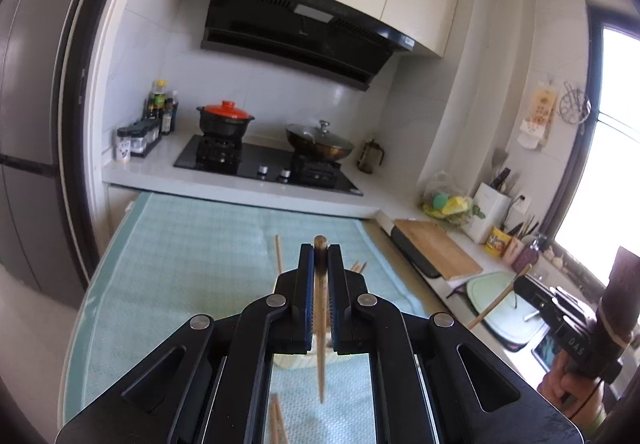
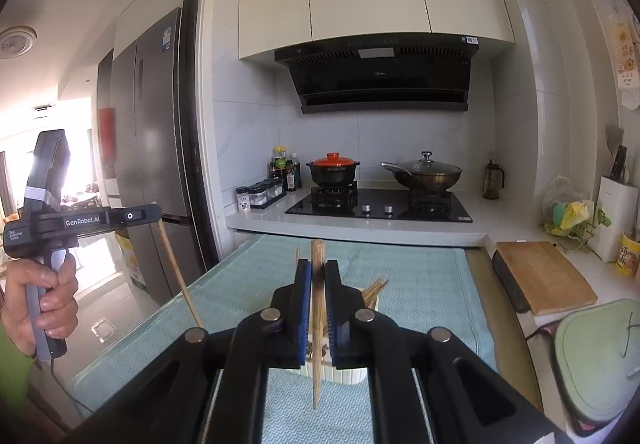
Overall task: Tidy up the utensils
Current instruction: 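Carry both chopsticks over the caddy and lower them inside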
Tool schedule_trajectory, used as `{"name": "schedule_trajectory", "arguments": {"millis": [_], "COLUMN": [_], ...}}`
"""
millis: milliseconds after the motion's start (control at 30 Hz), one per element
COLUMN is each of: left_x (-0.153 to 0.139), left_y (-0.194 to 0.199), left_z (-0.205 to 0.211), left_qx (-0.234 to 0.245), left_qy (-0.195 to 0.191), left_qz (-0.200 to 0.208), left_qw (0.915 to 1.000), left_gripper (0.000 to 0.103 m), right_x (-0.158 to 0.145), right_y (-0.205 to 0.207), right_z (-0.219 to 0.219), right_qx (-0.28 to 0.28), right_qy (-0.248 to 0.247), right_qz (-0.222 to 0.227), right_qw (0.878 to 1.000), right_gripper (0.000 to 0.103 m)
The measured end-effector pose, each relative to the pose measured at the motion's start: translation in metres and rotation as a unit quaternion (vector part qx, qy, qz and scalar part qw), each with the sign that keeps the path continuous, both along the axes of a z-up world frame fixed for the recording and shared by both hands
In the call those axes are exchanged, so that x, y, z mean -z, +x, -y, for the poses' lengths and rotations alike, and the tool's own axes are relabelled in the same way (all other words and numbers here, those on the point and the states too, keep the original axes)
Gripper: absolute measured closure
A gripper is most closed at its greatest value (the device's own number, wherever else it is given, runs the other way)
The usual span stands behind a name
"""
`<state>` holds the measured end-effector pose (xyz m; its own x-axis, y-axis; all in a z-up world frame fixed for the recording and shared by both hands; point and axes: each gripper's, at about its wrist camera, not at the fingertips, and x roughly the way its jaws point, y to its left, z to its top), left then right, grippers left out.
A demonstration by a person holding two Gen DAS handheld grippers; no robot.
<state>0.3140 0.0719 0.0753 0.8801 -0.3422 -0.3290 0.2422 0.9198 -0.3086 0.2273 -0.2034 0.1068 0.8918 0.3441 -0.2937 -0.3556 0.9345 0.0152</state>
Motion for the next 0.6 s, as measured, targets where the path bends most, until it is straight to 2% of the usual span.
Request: {"name": "schedule_trajectory", "arguments": {"millis": [167,267,433,600], "left_x": [-0.028,-0.031,-0.01,0.026], "left_y": [0.028,0.053,0.101,0.138], "left_z": [0.01,0.02,0.039,0.058], "left_qx": [-0.016,-0.025,-0.019,-0.013], "left_qy": [0.003,0.015,0.024,0.047], "left_qz": [0.032,0.033,-0.012,-0.06], "left_qw": [0.9994,0.999,0.9995,0.997], "left_gripper": [0.099,0.099,0.099,0.099], "right_x": [-0.029,-0.038,-0.029,0.008], "right_y": [0.027,0.05,0.096,0.143], "right_z": [-0.01,-0.017,-0.027,-0.035], "right_qx": [0.006,0.013,0.001,-0.014], "right_qy": [-0.011,-0.017,-0.013,-0.009], "right_qz": [0.036,0.045,0.021,-0.028], "right_qw": [0.999,0.999,1.0,0.999], "right_gripper": [0.096,0.096,0.096,0.096]}}
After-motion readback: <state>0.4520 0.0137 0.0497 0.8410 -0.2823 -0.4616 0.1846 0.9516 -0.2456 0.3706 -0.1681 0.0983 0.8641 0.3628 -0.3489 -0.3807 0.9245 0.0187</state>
